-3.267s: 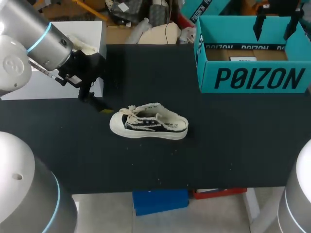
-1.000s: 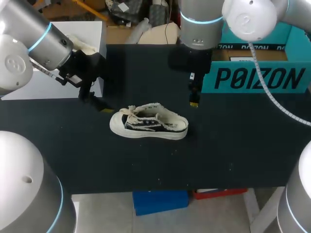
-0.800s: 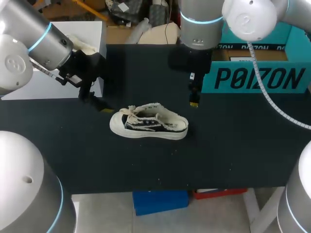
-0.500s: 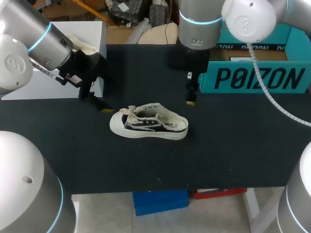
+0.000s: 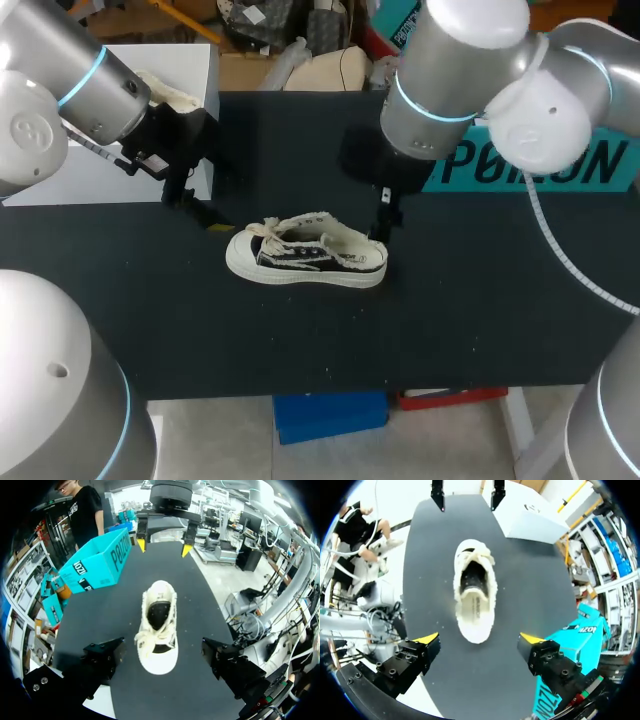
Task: Take the shoe out of the shoebox, open the shoe tongue, remove and reinsert the insole, then place the shoe into the shoebox
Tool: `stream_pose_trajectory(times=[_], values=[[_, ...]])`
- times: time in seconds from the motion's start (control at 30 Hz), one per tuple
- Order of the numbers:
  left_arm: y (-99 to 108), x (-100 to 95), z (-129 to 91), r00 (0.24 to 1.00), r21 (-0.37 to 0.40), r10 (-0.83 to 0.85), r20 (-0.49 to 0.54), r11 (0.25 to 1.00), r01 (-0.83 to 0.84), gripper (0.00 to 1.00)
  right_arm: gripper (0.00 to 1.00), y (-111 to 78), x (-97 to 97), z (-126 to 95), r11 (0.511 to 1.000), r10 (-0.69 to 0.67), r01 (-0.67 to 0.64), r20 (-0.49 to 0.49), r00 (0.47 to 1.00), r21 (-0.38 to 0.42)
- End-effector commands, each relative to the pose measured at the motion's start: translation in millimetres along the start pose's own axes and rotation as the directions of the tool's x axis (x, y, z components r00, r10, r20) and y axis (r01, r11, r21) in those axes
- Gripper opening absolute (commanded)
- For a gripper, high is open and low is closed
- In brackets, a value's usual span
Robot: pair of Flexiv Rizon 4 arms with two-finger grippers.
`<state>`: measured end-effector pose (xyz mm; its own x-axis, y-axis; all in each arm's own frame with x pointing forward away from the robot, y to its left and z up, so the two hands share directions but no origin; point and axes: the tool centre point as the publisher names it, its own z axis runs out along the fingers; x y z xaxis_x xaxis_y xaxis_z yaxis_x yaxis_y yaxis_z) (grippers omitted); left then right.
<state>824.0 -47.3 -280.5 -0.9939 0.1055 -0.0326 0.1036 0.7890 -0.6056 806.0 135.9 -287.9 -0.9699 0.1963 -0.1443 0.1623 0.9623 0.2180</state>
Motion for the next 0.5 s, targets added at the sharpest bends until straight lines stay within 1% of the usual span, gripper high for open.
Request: stream_pose_trajectory(times=[0.03, 0.1, 0.5], values=[[0.8, 0.1, 1.8, 1.000, 0.000, 0.002, 0.003, 1.000, -0.002, 1.00, 1.00, -6.1, -1.2, 10.3, 0.984, -0.009, 0.008, -0.003, 1.000, -0.179], [0.8, 0.1, 1.8, 1.000, 0.000, 0.002, 0.003, 1.000, -0.002, 1.00, 1.00, -5.5, -3.8, 11.9, 0.988, -0.014, 0.011, -0.021, 1.000, -0.153], [0.8, 0.1, 1.8, 1.000, 0.000, 0.002, 0.003, 1.000, -0.002, 1.00, 1.00, -5.5, -3.8, 11.9, 0.988, -0.014, 0.011, -0.021, 1.000, -0.153]])
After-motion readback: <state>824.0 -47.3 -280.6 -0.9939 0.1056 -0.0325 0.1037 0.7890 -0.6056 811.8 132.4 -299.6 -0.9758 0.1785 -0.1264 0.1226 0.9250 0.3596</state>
